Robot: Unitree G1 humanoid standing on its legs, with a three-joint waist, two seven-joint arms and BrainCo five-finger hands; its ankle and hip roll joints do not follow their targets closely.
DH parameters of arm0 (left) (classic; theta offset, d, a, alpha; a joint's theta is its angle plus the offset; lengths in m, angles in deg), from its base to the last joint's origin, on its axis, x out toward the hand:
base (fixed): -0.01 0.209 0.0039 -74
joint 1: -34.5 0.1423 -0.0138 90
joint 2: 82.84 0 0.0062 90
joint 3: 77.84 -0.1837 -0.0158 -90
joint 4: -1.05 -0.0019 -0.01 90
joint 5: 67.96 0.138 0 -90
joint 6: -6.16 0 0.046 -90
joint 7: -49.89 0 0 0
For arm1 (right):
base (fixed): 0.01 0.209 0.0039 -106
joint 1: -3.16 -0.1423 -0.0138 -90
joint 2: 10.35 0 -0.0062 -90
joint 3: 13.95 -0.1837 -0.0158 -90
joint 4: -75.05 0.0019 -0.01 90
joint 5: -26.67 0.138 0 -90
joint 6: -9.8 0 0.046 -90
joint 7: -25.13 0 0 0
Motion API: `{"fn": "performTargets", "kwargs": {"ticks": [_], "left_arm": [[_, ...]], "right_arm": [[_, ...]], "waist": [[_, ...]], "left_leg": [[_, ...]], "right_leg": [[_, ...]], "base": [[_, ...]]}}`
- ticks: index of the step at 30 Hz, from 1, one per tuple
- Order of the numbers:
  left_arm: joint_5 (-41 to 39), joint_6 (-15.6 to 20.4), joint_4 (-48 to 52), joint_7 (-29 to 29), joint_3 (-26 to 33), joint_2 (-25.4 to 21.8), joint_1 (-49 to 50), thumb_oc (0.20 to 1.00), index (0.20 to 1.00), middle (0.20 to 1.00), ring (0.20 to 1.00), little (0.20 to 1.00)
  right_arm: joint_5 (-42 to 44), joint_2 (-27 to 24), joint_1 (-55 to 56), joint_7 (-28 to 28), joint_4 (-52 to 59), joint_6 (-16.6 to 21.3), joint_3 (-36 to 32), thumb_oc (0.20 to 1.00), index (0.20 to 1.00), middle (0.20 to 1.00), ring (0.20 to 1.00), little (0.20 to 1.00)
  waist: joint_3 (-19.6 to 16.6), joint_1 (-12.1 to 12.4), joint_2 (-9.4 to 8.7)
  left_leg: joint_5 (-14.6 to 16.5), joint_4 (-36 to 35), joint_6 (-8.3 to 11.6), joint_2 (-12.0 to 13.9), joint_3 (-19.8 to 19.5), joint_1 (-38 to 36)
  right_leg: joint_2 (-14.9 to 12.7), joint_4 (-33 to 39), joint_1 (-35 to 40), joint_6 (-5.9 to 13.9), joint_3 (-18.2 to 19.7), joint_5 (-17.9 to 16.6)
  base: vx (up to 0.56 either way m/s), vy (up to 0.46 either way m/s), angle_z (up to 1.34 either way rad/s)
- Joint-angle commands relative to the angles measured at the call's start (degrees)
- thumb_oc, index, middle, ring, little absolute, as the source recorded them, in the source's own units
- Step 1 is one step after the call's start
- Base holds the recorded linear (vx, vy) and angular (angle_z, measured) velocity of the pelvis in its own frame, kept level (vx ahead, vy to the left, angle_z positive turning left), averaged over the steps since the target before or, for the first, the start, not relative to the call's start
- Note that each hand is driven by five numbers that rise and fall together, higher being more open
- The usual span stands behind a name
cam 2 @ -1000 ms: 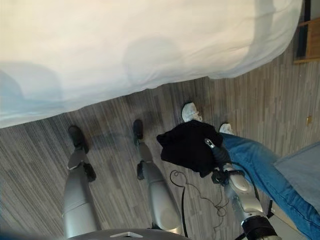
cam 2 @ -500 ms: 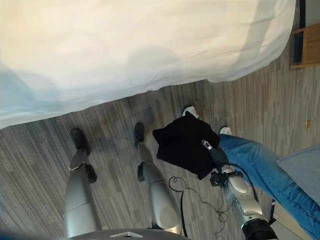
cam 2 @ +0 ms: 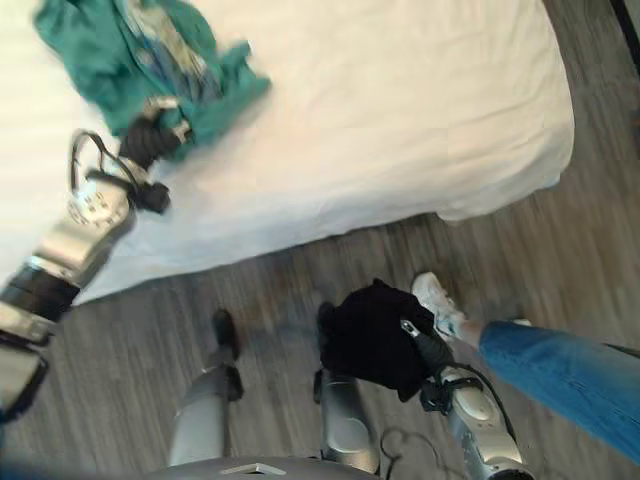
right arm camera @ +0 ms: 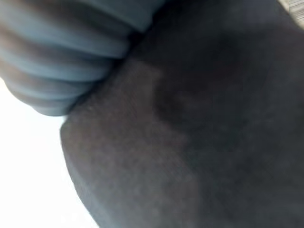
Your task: Pick up bed clothes into laundry basket.
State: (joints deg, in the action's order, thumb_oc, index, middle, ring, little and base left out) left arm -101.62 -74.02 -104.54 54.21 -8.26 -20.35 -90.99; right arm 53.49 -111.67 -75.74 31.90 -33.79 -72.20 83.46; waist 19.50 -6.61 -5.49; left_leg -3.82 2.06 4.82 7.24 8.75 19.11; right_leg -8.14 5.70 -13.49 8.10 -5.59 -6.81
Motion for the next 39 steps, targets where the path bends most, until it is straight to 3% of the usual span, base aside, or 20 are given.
{"fn": "performTargets", "kwargs": {"ticks": [1,2,3,4,5,6,7,10,12,13,14,15,18,20,23,33,36,39], "left_arm": [[-5.74,4.26,2.07,-1.17,7.64,2.32,2.3,0.2,0.2,0.2,0.2,0.2],[-5.74,4.25,2.08,-1.17,7.66,2.32,2.31,0.2,0.2,0.2,0.2,0.2],[-7.25,4.13,6.24,-2.32,13.08,5.76,12.39,0.2,0.2,0.2,0.2,0.2],[-7.25,4.12,6.25,-2.31,13.09,5.77,12.4,0.2,0.2,0.2,0.2,0.2],[-7.13,3.91,9.39,-3.18,16.92,9.75,21.35,0.2,0.2,0.2,0.2,0.2],[-7.11,3.86,9.48,-3.16,16.98,9.79,21.44,0.2,0.2,0.2,0.2,0.2],[-6.22,3.24,9.93,-3.95,19.87,12.62,27.99,0.2,0.2,0.2,0.2,0.2],[-6.35,2.71,9.89,-4.66,20.93,16.15,31.49,0.2,0.2,0.2,0.2,0.2],[-8.96,1.99,9.96,-6.15,22.74,20.1,36.57,0.2,0.2,0.2,0.2,0.2],[-10.37,1.3,11.0,-7.28,23.71,22.07,40.26,0.2,0.2,0.2,0.2,0.2],[-10.91,0.78,11.62,-7.97,23.83,22.64,41.36,0.2,0.2,0.2,0.2,0.2],[-11.04,0.52,12.41,-8.57,23.68,22.65,42.23,0.2,0.2,0.2,0.2,0.2],[-10.38,0.03,13.21,-9.22,22.18,22.82,43.24,0.2,0.2,0.2,0.2,0.2],[-9.28,0.2,12.96,-8.8,21.18,22.89,42.98,0.2,0.2,0.2,0.2,0.2],[-8.34,0.37,15.13,-8.71,22.44,22.9,44.38,0.2,0.2,0.2,0.2,0.2],[-8.23,1.27,19.5,-9.2,29.06,25.12,50.53,0.2,0.2,0.2,0.2,0.2],[-9.1,2.73,22.91,-8.78,34.32,25.86,52.51,0.2,0.2,0.2,0.2,0.2],[-8.55,5.16,26.5,-6.6,43.86,25.64,54.88,0.2,0.2,0.2,0.2,0.2]], "right_arm": [[-0.95,-2.55,1.95,-0.57,3.36,1.84,-5.99,0.2,0.2,0.2,0.2,0.2],[-0.95,-2.56,1.95,-0.57,3.36,1.84,-5.99,0.2,0.2,0.2,0.2,0.2],[-1.11,-2.05,2.96,-0.16,4.52,1.6,-7.61,0.2,0.2,0.2,0.2,0.2],[-1.11,-2.06,2.96,-0.16,4.52,1.6,-7.61,0.2,0.2,0.2,0.2,0.2],[-1.88,-1.63,3.92,-0.05,4.97,1.26,-8.73,0.2,0.2,0.2,0.2,0.2],[-1.88,-1.68,3.93,-0.05,4.99,1.25,-8.71,0.2,0.2,0.2,0.2,0.2],[-3.24,-1.67,3.64,-0.77,4.86,1.19,-10.19,0.2,0.2,0.2,0.2,0.2],[-3.67,-2.02,2.63,-1.93,4.82,1.24,-11.25,0.2,0.2,0.2,0.2,0.2],[-4.07,-3.13,1.55,-2.45,5.87,0.97,-11.96,0.2,0.2,0.2,0.2,0.2],[-3.36,-2.97,2.38,-1.45,6.85,0.63,-12.45,0.2,0.2,0.2,0.2,0.2],[-3.09,-2.49,2.58,-1.0,6.73,0.66,-12.57,0.2,0.2,0.2,0.2,0.2],[-2.85,-2.22,2.36,-0.45,6.89,0.61,-12.58,0.2,0.2,0.2,0.2,0.2],[-3.11,-1.62,1.54,-0.67,6.82,0.57,-11.42,0.2,0.2,0.2,0.2,0.2],[-2.81,-0.28,0.32,-1.45,6.69,0.53,-10.1,0.2,0.2,0.2,0.2,0.2],[-2.31,1.57,-1.05,-0.88,6.26,0.48,-8.45,0.2,0.2,0.2,0.2,0.2],[-2.47,2.86,-2.19,-0.08,7.21,0.1,-7.96,0.2,0.2,0.2,0.2,0.2],[-1.69,3.32,-1.76,-0.13,8.38,0.46,-9.95,0.2,0.2,0.2,0.2,0.2],[-0.72,3.3,-1.12,0.16,10.19,0.92,-12.4,0.2,0.2,0.2,0.2,0.2]], "waist": [[-0.47,1.61,2.34],[-0.51,1.6,2.36],[-1.19,2.99,3.68],[-1.22,2.98,3.7],[-1.87,4.4,4.53],[-2.01,4.35,4.68],[-2.98,5.74,5.58],[-3.7,6.56,6.6],[-3.98,7.79,5.37],[-5.81,7.86,3.82],[-6.76,8.08,3.36],[-7.38,8.3,2.87],[-9.91,7.88,3.3],[-11.97,7.89,4.87],[-14.48,8.34,5.18],[-16.35,10.72,5.2],[-16.56,11.95,5.14],[-16.96,13.49,5.25]], "left_leg": [[-6.75,-2.41,0.83,2.58,-4.39,-0.35],[-6.76,-2.42,0.83,2.59,-4.41,-0.31],[-7.75,-3.05,1.17,3.49,-4.43,-2.99],[-7.75,-3.05,1.18,3.51,-4.44,-2.95],[-9.4,-3.73,1.97,4.38,-4.98,-5.28],[-9.53,-3.76,1.99,4.5,-5.04,-5.08],[-12.62,-5.27,3.46,5.5,-5.99,-6.64],[-14.72,-5.62,4.18,5.55,-6.54,-6.49],[-11.7,0.83,3.03,2.58,-10.42,-6.87],[-6.85,8.24,1.16,-0.65,-11.71,-7.89],[-5.42,9.8,0.59,-2.41,-12.29,-8.21],[-3.12,12.19,-0.42,-4.15,-11.94,-8.91],[1.15,8.59,-2.43,-5.02,-8.08,-14.45],[0.72,-0.99,-3.2,-6.01,-8.22,-18.5],[0.92,-5.76,-3.87,-7.14,-8.66,-21.41],[1.79,-6.64,-4.83,-7.94,-9.07,-22.86],[1.8,-6.62,-5.05,-8.24,-9.66,-22.84],[1.89,-6.51,-5.04,-8.48,-10.5,-23.09]], "right_leg": [[-0.38,-7.24,5.58,-0.08,-1.86,8.26],[-0.37,-7.23,5.55,-0.08,-1.87,8.25],[0.7,-8.49,8.05,-1.3,-2.18,10.2],[0.72,-8.48,8.03,-1.3,-2.19,10.18],[2.01,-9.57,10.8,-2.74,-2.72,12.11],[2.16,-9.4,10.69,-2.78,-2.75,11.89],[3.64,-9.47,13.4,-4.0,-3.69,13.3],[4.5,-8.86,15.3,-4.78,-4.98,13.55],[3.23,-9.06,15.59,-5.4,-6.28,12.67],[1.97,-8.24,15.35,-5.44,-6.96,10.75],[1.89,-7.63,15.69,-5.4,-7.01,10.25],[1.68,-7.02,16.23,-5.35,-7.18,9.57],[2.19,-6.53,16.68,-4.75,-8.69,9.12],[3.12,-5.73,16.5,-4.09,-10.7,8.67],[2.82,-3.68,17.88,-3.09,-11.73,7.3],[1.7,-3.95,19.3,-2.37,-12.77,7.08],[1.3,-4.3,19.54,-2.24,-13.41,7.17],[0.74,-4.27,20.52,-2.19,-14.58,7.53]], "base": [[-0.02,-0.127,0.09],[-0.05,-0.101,0.09],[-0.04,-0.101,0.14],[-0.09,-0.256,0.1],[-0.05,-0.156,0.25],[-0.14,-0.347,0.16],[-0.1,-0.192,0.2],[-0.17,-0.2,0.41],[-0.35,-0.259,0.77],[-0.21,-0.203,1.02],[-0.18,-0.198,0.98],[-0.05,-0.095,0.65],[-0.05,-0.017,0.39],[-0.03,0.085,0.46],[0.0,0.091,0.3],[-0.01,0.036,0.01],[-0.02,0.007,0.1],[0.01,-0.003,0.2]]}}
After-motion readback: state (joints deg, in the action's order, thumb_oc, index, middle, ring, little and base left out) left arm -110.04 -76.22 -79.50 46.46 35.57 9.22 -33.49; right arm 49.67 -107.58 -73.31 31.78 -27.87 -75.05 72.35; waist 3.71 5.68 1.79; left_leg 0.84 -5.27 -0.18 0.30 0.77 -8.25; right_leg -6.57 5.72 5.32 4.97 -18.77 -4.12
